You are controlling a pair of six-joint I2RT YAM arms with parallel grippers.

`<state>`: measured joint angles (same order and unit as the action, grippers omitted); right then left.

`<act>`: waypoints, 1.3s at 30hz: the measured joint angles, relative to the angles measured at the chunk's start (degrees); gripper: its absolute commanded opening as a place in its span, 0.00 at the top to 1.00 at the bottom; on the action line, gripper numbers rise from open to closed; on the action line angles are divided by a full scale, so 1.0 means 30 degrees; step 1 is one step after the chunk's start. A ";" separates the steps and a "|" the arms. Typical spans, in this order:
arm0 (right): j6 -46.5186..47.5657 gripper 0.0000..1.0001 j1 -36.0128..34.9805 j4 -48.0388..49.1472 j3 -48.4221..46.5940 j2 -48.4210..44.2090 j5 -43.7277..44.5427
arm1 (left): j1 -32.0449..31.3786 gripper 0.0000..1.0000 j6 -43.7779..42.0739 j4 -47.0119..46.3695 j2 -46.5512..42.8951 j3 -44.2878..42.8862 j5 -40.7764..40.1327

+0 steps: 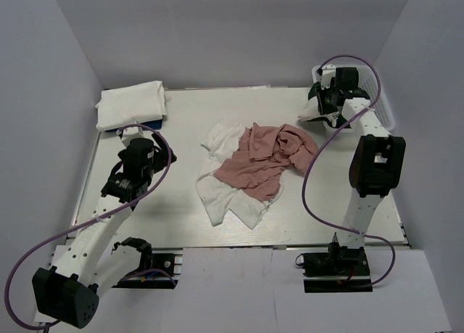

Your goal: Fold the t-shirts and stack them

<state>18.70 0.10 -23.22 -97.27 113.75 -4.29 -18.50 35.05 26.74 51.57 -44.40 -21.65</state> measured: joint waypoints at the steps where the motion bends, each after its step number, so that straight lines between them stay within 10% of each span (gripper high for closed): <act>1: -0.0131 0.75 0.0000 -0.0058 0.0000 0.0007 0.0138 | 0.0000 0.01 0.0007 0.0022 0.0000 0.0000 0.0000; 4: -0.0474 1.00 0.0036 -0.0058 -0.0007 0.0007 0.0342 | 0.0000 0.01 0.0007 0.0022 0.0000 0.0000 0.0000; 9: -0.1005 1.00 0.0066 0.0138 -0.0007 0.0007 0.0656 | 0.0000 0.01 0.0015 0.0022 0.0000 0.0000 -0.0007; 10: -0.1042 0.96 0.0066 0.0189 -0.0007 0.0007 0.0699 | -0.0007 0.01 0.0015 0.0022 0.0000 0.0000 0.0000; 11: -0.1093 0.36 0.0066 0.0233 -0.0007 0.0007 0.0750 | -0.0007 0.01 0.0029 0.0022 0.0000 0.0000 0.0000; 12: -0.1282 0.16 0.0066 0.0255 -0.0007 0.0007 0.0831 | 0.0000 0.01 0.0044 0.0022 0.0000 0.0000 0.0000; 17: -0.1253 0.13 0.0066 0.0678 0.0168 0.0000 0.1027 | -0.0007 0.01 0.0058 0.0022 0.0000 0.0000 0.0000; 26: -0.1617 0.72 0.0066 0.1297 0.0758 0.0007 0.1508 | -0.0007 0.01 0.0066 0.0051 0.0284 0.0000 -0.0007; 39: -0.2973 1.00 0.0087 0.2178 0.0860 -0.0430 0.2135 | -0.0007 0.01 0.0066 0.0066 0.0583 0.0000 0.0015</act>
<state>9.78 0.36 -16.69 -94.70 112.46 2.11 -18.52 35.24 26.94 53.32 -44.40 -21.61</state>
